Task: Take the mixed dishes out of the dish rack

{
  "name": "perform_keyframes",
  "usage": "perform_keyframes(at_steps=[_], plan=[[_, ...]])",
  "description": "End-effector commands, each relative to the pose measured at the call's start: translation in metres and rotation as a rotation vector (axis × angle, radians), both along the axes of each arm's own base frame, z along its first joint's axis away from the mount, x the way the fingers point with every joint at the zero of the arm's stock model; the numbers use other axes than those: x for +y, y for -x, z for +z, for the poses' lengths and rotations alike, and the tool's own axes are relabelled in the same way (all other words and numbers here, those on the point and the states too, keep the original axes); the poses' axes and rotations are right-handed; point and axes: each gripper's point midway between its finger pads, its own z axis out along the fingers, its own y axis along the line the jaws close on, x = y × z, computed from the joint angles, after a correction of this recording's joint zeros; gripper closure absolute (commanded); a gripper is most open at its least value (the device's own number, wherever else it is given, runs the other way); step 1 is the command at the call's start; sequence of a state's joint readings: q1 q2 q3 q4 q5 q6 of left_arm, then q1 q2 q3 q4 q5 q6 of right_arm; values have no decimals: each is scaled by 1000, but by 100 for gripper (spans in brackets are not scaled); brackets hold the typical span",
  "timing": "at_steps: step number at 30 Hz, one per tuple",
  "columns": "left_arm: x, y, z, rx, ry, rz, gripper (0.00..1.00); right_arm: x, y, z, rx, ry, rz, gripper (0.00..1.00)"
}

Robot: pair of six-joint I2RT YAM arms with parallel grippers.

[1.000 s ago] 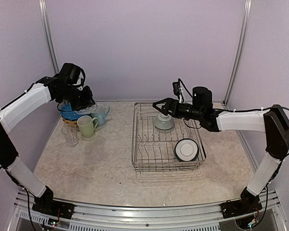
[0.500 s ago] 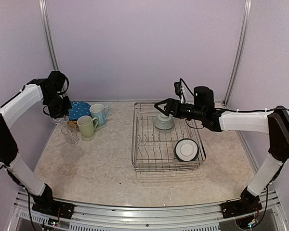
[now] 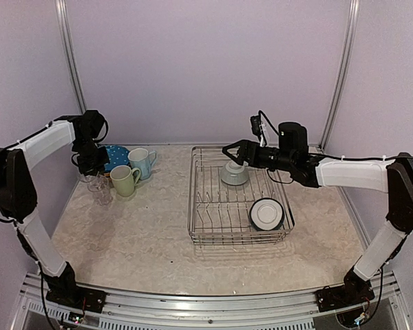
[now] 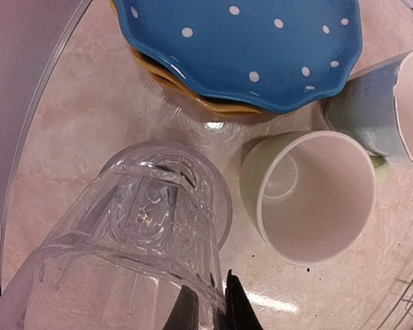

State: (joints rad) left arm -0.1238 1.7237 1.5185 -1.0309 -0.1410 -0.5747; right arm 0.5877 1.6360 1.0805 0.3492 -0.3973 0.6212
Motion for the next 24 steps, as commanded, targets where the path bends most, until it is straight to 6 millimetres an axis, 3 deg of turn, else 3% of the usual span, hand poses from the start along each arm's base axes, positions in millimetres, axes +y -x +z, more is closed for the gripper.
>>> perform_keyframes(at_steps=[1, 11, 18, 24], plan=[[0, -6, 0, 9, 6, -4, 100, -8, 2, 4, -15, 11, -19, 9], [3, -5, -13, 41, -11, 11, 100, -9, 2, 4, -16, 14, -22, 9], [5, -9, -22, 54, -6, 20, 94, -11, 2, 4, -18, 19, -27, 9], [4, -9, -18, 43, -1, 15, 88, -12, 2, 3, -17, 25, -32, 9]])
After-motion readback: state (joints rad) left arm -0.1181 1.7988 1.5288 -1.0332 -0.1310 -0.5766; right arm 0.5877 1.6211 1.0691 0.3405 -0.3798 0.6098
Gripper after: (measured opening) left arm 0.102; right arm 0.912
